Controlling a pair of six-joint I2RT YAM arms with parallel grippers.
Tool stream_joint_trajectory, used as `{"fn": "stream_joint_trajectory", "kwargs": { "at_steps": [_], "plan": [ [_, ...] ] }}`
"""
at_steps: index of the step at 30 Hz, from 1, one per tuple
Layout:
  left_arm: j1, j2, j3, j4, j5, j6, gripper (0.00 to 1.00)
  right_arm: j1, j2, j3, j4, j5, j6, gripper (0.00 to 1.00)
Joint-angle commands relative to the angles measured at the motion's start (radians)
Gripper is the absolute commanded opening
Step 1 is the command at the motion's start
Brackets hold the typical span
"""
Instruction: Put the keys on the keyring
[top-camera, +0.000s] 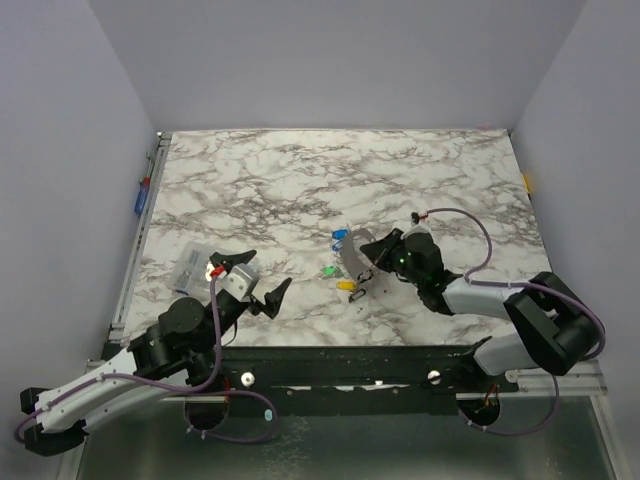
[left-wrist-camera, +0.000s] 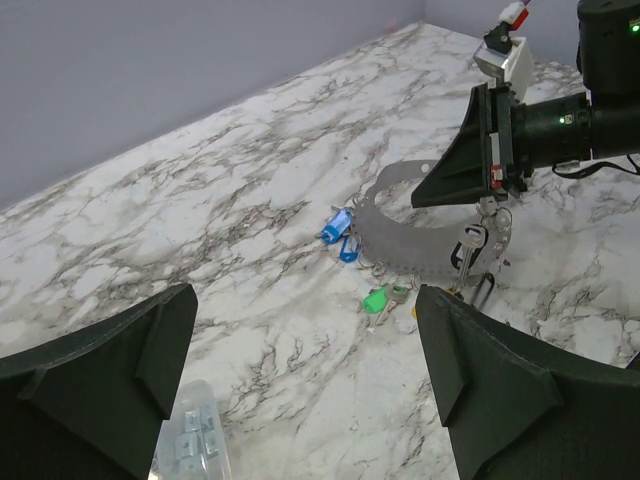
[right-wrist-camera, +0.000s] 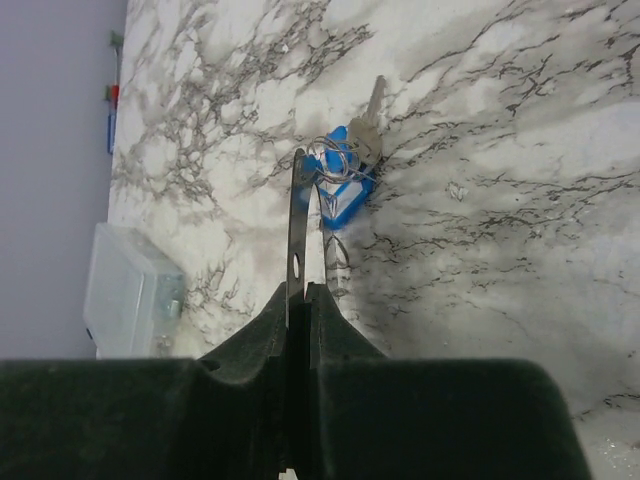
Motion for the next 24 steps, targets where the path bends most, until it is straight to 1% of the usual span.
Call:
{"fn": "stream_joint_trajectory", "kwargs": {
  "at_steps": [1, 4, 5, 6, 9, 10, 11, 12, 14, 18, 21, 24],
  "plan": [
    [0.0, 0.015, -0.012, 0.013, -0.013, 0.007, 0.99, -0.013, -0.069, -0.013, 0.018, 0.056, -0.062, 0.06],
    [0.0, 0.016, -0.013, 0.014, -0.012, 0.007, 0.99, -0.018, -0.093, 0.015, -0.035, 0.066, -0.105, 0.1],
    [0.0, 0.015, -0.013, 0.013, -0.012, 0.006, 0.99, -0.02, -0.101, 0.025, -0.063, 0.083, -0.11, 0.13],
    [0.0, 0.014, -0.013, 0.013, -0.011, 0.006, 0.99, -0.024, -0.11, 0.032, -0.093, 0.1, -0.114, 0.18],
    [0.0, 0.014, -0.013, 0.013, -0.011, 0.007, 0.99, -0.061, -0.151, 0.017, -0.158, 0.118, -0.111, 0.37],
    [0.0, 0.014, -0.013, 0.013, -0.011, 0.007, 0.99, -0.083, -0.174, -0.006, -0.182, 0.113, -0.105, 0.49],
    [0.0, 0.016, -0.015, 0.013, -0.011, 0.005, 0.99, -0.107, -0.2, -0.019, -0.198, 0.113, -0.101, 0.56],
    [0.0, 0.017, -0.016, 0.015, -0.012, 0.004, 0.99, -0.131, -0.229, -0.039, -0.239, 0.116, -0.1, 0.66],
    [0.0, 0.025, -0.019, 0.016, -0.009, 0.004, 0.99, -0.182, -0.303, -0.061, -0.326, 0.13, -0.106, 0.78],
    [0.0, 0.051, -0.018, 0.02, -0.01, 0.001, 0.99, -0.272, -0.485, -0.073, -0.482, 0.206, -0.161, 0.91],
    [0.001, 0.067, -0.019, 0.03, -0.028, -0.015, 0.99, -0.302, -0.587, -0.033, -0.566, 0.294, -0.254, 0.93],
    [0.001, 0.098, -0.017, 0.032, -0.056, -0.048, 0.99, -0.303, -0.641, 0.036, -0.606, 0.361, -0.366, 0.93]
  ]
}}
